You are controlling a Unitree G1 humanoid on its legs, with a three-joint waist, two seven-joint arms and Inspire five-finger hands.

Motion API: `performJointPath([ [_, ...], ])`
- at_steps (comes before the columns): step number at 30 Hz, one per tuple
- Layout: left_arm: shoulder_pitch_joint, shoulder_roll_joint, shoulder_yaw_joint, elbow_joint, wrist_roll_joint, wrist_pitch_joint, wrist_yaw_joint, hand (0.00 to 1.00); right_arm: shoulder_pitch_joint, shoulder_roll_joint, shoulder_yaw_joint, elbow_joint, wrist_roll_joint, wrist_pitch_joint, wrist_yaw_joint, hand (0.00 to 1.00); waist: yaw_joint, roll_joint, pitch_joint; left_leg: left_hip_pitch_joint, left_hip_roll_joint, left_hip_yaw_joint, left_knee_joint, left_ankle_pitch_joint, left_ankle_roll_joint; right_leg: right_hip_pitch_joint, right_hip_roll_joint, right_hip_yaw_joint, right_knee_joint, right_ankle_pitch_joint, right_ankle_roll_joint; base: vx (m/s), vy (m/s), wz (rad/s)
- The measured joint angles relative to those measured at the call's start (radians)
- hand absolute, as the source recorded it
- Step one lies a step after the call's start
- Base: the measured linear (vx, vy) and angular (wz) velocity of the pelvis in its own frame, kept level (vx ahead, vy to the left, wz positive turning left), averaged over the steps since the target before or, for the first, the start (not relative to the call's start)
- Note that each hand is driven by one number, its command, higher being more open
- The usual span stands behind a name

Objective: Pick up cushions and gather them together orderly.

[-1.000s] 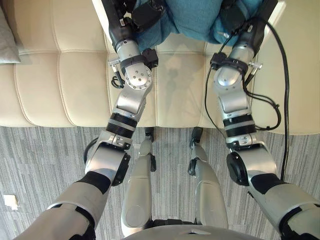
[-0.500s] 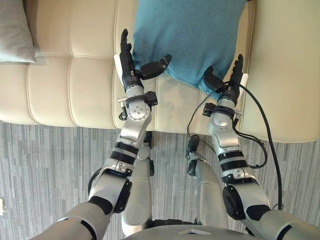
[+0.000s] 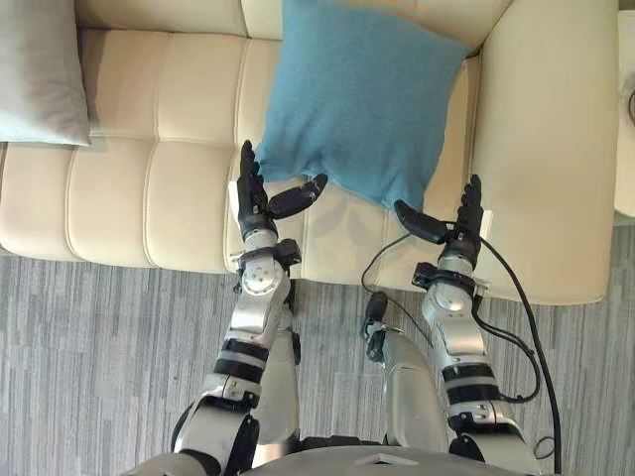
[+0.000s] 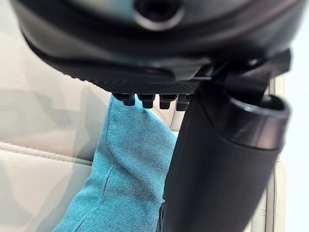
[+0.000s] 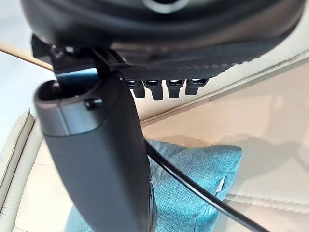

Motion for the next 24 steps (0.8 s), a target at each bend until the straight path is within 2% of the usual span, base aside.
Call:
performJointPath([
  [5,0.153,0.040,0.018,-0.023,0.000,0.000,-0.063,1.00,0.139,-0.018,0.000,-0.005,0.000,-0.009,0.094,1.00,-0.005,-0.010,-0.057,0.056,0.000,0.010,-0.003,-0.025,-0.001,0.058,0.009,0.004,-0.017,-0.020,0.007,0.10,-0.044,-0.04],
  [8,0.272,0.083,0.016,-0.025,0.001,0.000,-0.133,1.00,0.257,-0.029,0.007,-0.003,-0.004,-0.014,0.165,1.00,-0.009,-0.011,-0.123,0.105,0.002,0.021,-0.030,-0.038,0.000,0.105,0.017,0.007,-0.054,-0.027,0.011,0.14,-0.013,-0.07],
  [10,0.360,0.115,0.015,-0.003,0.007,-0.010,-0.185,1.00,0.336,-0.054,0.022,0.027,-0.011,-0.044,0.213,1.00,-0.023,-0.012,-0.177,0.141,0.002,0.026,-0.063,-0.040,0.000,0.143,0.022,0.007,-0.095,-0.025,0.016,0.15,0.011,-0.04],
  [16,0.431,0.152,0.014,0.243,0.090,-0.016,-0.280,1.00,0.369,-0.086,0.061,0.253,-0.116,-0.083,0.289,1.00,-0.048,-0.007,-0.256,0.228,-0.002,0.038,-0.105,-0.042,0.003,0.276,0.035,0.003,-0.242,0.020,0.039,0.13,0.042,-0.01],
  [19,0.445,0.161,0.016,0.352,0.130,-0.016,-0.297,1.00,0.369,-0.091,0.089,0.345,-0.167,-0.101,0.304,1.00,-0.049,0.000,-0.285,0.258,-0.004,0.051,-0.121,-0.043,0.004,0.318,0.040,0.007,-0.297,0.044,0.043,0.04,0.039,-0.09],
  [20,0.445,0.162,0.016,0.424,0.150,-0.016,-0.306,1.00,0.367,-0.093,0.097,0.407,-0.192,-0.107,0.311,1.00,-0.049,0.010,-0.296,0.278,-0.007,0.051,-0.126,-0.046,0.008,0.347,0.040,0.006,-0.323,0.055,0.046,0.02,0.037,-0.04],
  [24,0.447,0.162,0.018,0.513,0.186,-0.016,-0.308,1.00,0.365,-0.099,0.098,0.510,-0.210,-0.109,0.315,1.00,-0.050,0.021,-0.316,0.303,-0.011,0.052,-0.137,-0.049,0.012,0.376,0.040,0.007,-0.346,0.067,0.050,-0.03,0.039,-0.02],
])
